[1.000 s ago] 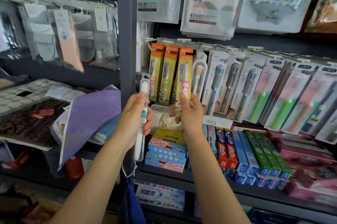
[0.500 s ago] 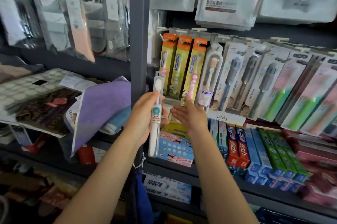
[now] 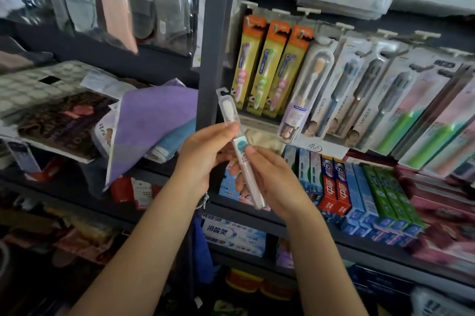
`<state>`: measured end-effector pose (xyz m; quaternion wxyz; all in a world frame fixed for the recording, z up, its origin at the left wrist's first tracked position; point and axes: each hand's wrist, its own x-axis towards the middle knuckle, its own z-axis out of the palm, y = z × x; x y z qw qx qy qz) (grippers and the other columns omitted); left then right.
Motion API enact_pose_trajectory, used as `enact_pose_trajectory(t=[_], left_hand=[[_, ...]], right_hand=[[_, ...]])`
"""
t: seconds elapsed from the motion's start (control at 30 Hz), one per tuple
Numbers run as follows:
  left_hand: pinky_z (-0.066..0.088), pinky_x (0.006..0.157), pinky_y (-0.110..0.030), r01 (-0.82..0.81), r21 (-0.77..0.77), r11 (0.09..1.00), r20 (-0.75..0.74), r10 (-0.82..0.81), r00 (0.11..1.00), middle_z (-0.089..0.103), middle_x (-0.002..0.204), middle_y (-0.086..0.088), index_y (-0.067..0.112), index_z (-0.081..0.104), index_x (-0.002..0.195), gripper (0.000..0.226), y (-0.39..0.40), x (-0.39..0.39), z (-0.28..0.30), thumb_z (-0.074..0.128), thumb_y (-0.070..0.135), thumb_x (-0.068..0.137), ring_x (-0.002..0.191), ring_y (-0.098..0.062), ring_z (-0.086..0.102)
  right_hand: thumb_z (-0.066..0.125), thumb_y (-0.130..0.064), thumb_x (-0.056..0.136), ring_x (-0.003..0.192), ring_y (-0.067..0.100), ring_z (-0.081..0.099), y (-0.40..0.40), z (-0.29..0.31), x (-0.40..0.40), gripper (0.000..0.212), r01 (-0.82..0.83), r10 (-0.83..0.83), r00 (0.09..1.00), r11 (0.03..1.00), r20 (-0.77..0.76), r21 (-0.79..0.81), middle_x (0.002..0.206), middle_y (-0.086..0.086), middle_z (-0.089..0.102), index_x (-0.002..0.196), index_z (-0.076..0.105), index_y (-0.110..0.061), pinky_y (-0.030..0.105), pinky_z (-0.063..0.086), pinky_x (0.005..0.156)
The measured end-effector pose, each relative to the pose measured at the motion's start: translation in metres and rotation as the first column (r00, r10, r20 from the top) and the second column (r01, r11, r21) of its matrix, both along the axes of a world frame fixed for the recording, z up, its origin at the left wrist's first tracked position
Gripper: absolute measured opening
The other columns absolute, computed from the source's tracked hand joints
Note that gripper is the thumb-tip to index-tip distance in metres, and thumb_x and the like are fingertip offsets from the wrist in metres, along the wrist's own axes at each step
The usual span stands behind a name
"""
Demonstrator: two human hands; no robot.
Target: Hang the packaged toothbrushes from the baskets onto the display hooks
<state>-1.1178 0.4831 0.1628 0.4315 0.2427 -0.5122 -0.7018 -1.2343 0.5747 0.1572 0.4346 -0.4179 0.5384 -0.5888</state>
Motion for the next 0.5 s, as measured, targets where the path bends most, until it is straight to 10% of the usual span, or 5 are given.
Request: enact_pose_trajectory(t=[0.23, 0.5], left_hand=[[0.055, 0.090, -0.043, 0.135, -0.014, 0.991, 0.080, -0.133, 0.988, 0.077, 0.099, -0.010, 0.011, 0.077, 0.106, 0.055, -0.002, 0.006, -0.047, 0.084, 0.049, 0.066, 0.093, -0.024, 0.071], [0.056, 0.090, -0.041, 0.130, -0.016, 0.991, 0.031, -0.130, 0.991, 0.078, 0.103, -0.007, 0.014, 0.076, 0.107, 0.035, 0.041, -0.036, -0.046, 0.071, 0.034, 0.079, 0.095, -0.023, 0.072]], right_hand=[[0.040, -0.038, 0.107, 0.046, 0.021, 0.043, 0.019, -0.036, 0.020, 0.038, 0.072, -0.069, 0.995, 0.997, 0.076, -0.032, 0.072, 0.015, 0.056, 0.090, 0.067, -0.017, 0.027, 0.040, 0.046], [0.048, -0.033, 0.104, 0.054, 0.024, 0.057, 0.066, -0.039, -0.003, 0.027, 0.228, -0.228, 0.973, 0.974, -0.025, 0.000, 0.076, 0.013, 0.063, 0.099, 0.062, -0.011, 0.027, 0.049, 0.051]])
